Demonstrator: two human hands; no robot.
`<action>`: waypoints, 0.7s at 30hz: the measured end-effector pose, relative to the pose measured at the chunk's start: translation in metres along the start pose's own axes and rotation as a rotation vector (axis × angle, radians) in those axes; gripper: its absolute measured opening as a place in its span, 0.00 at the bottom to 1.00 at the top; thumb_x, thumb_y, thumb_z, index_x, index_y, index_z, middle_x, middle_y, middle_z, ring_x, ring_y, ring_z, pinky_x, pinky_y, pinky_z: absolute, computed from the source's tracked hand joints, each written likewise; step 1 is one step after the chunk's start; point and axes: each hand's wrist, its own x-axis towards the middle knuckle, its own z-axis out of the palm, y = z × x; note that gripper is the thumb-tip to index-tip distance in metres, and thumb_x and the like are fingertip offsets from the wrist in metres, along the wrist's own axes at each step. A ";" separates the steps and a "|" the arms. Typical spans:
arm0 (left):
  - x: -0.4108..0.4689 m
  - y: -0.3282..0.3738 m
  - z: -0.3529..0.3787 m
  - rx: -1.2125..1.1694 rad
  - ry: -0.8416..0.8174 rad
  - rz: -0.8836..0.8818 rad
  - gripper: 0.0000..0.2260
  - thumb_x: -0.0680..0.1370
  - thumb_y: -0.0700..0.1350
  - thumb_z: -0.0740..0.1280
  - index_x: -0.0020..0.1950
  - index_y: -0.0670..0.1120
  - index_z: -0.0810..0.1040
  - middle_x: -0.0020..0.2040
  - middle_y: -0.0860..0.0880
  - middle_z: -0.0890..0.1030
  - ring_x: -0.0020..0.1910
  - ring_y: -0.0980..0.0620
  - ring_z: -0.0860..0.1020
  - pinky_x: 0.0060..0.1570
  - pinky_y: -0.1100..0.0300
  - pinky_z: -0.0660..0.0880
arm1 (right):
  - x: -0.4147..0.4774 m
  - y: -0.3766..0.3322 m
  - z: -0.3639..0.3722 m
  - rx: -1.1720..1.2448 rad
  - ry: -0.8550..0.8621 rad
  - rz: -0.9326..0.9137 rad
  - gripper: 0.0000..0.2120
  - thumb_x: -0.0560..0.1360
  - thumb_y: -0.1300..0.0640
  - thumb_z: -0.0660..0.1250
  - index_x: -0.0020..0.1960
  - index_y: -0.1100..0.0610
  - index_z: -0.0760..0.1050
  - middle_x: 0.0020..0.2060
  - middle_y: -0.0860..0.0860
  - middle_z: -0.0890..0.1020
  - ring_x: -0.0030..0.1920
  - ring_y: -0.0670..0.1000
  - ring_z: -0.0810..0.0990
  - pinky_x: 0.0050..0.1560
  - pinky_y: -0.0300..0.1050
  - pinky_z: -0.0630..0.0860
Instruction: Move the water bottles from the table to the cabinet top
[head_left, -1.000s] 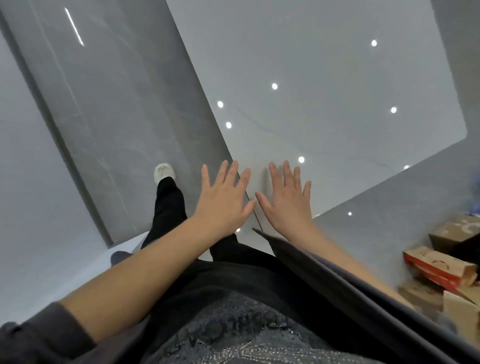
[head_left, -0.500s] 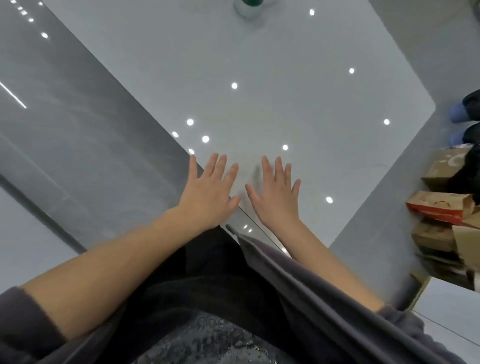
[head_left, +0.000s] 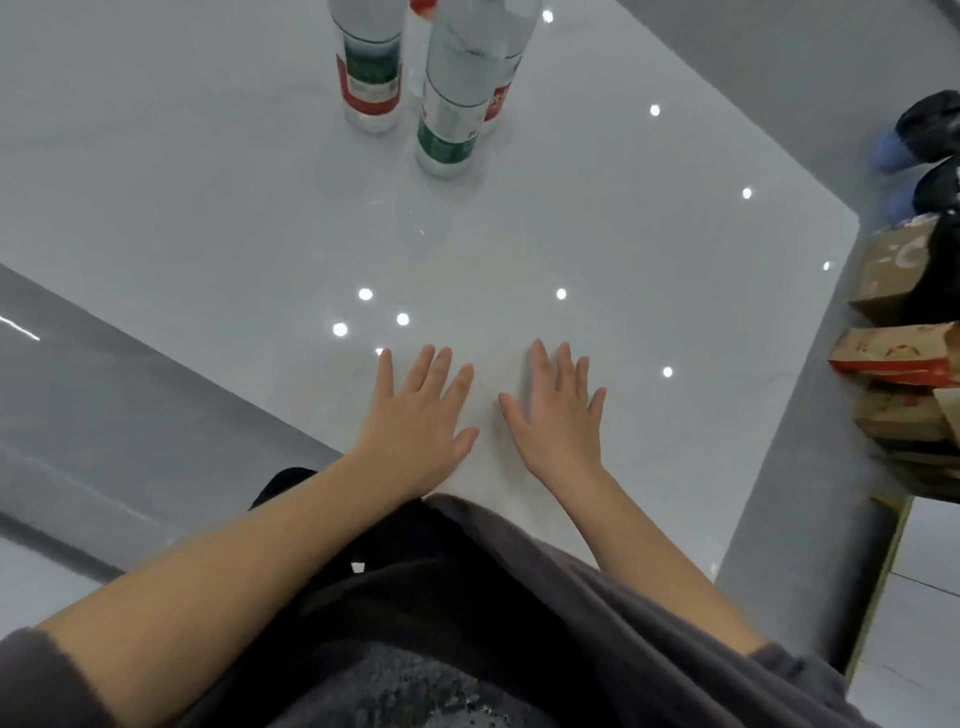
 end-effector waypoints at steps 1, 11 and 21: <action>0.005 -0.006 -0.003 -0.004 -0.006 0.001 0.31 0.82 0.61 0.45 0.79 0.47 0.41 0.80 0.44 0.43 0.79 0.45 0.41 0.73 0.36 0.42 | 0.003 -0.006 -0.004 0.006 0.006 0.006 0.34 0.81 0.41 0.53 0.79 0.49 0.40 0.79 0.54 0.42 0.79 0.58 0.37 0.76 0.63 0.40; 0.045 -0.102 -0.038 -0.049 -0.038 0.084 0.31 0.82 0.60 0.47 0.79 0.48 0.42 0.80 0.45 0.43 0.79 0.47 0.42 0.74 0.39 0.40 | 0.031 -0.082 -0.028 0.089 0.058 0.176 0.34 0.82 0.42 0.53 0.80 0.49 0.40 0.79 0.54 0.41 0.79 0.58 0.37 0.76 0.63 0.40; 0.079 -0.231 -0.099 0.028 -0.043 0.341 0.30 0.82 0.59 0.48 0.80 0.48 0.44 0.80 0.45 0.45 0.79 0.47 0.43 0.73 0.40 0.40 | 0.052 -0.219 -0.019 0.305 0.109 0.434 0.34 0.81 0.41 0.53 0.79 0.49 0.39 0.79 0.54 0.41 0.79 0.58 0.37 0.76 0.62 0.40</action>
